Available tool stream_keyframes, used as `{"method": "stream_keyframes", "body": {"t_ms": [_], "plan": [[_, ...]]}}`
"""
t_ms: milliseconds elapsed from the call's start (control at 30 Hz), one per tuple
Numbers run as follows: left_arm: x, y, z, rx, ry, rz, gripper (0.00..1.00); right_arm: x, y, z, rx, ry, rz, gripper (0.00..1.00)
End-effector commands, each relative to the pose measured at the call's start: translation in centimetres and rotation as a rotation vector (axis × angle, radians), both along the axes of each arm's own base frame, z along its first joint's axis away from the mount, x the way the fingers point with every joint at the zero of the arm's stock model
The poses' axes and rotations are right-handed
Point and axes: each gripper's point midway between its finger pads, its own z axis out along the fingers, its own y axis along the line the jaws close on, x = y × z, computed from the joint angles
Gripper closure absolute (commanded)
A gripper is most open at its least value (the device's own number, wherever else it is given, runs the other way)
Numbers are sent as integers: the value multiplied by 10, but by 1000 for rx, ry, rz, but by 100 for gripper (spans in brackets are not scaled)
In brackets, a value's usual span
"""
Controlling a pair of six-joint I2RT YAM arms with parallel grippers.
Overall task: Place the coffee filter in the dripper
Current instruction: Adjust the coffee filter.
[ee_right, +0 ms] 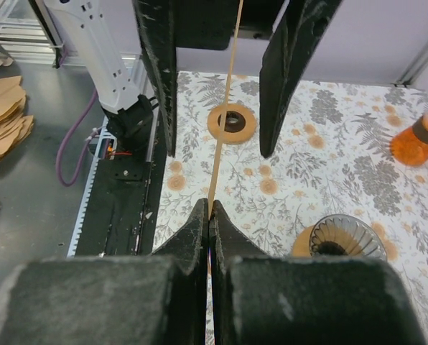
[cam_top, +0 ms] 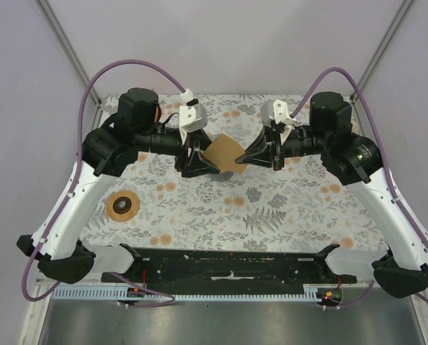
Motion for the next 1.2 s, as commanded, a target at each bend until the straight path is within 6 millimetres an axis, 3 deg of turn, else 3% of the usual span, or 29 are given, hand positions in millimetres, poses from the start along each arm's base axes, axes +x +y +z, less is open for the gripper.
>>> {"method": "stream_keyframes", "body": {"t_ms": [0,100,200,233,267,333,433,633,767,800,833,1167], "plan": [[-15,-19,12,-74,114,-103,41,-9,12,17,51,-24,68,100],[-18,-26,7,-66,130,-126,59,-11,14,20,59,-28,75,100],[-22,-27,2,-61,142,-150,90,-10,13,19,57,-27,62,98],[-22,-27,2,-61,137,-152,98,-11,12,16,50,-23,60,87],[-22,-25,3,-60,126,-150,98,-12,11,12,43,-26,62,70],[-20,-23,3,-47,90,-137,98,-17,5,2,24,-46,61,52],[-19,-17,1,-15,13,-148,98,-18,-5,-11,-9,-73,18,44],[-31,-21,-21,59,-19,-224,98,-16,-12,-29,-92,-54,-3,70],[-33,-23,-17,58,-39,-239,98,-16,-14,-33,-111,-45,1,82],[-33,-24,-15,56,-42,-243,98,-16,-14,-34,-115,-44,3,93],[-33,-23,-15,55,-45,-242,98,-16,-14,-35,-120,-47,1,97],[-35,-22,-19,78,-69,-252,98,-22,-14,-23,-100,-58,23,92]]}}
